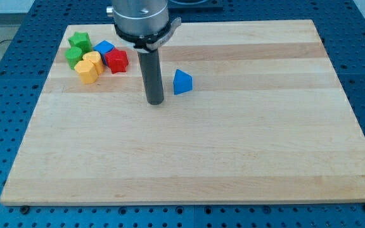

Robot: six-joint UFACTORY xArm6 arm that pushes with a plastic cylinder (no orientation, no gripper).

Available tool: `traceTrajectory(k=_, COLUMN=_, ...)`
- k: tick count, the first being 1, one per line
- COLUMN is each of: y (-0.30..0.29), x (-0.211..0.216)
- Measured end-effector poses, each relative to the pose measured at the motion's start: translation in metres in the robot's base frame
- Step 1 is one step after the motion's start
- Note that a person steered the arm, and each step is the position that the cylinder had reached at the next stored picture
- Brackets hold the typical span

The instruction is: Move the blue triangle to the center

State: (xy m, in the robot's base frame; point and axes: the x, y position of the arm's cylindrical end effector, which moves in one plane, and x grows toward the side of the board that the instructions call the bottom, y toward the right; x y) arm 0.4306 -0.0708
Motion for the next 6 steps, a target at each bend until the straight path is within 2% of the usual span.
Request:
traceTrajectory(k=2, y=-0.029, x=-0.046)
traceTrajectory(k=4, y=0.058, x=-0.049)
traceTrajectory(k=5, y=0.068, x=-0.044)
traceTrajectory(k=6, y=0.031, x=-0.089)
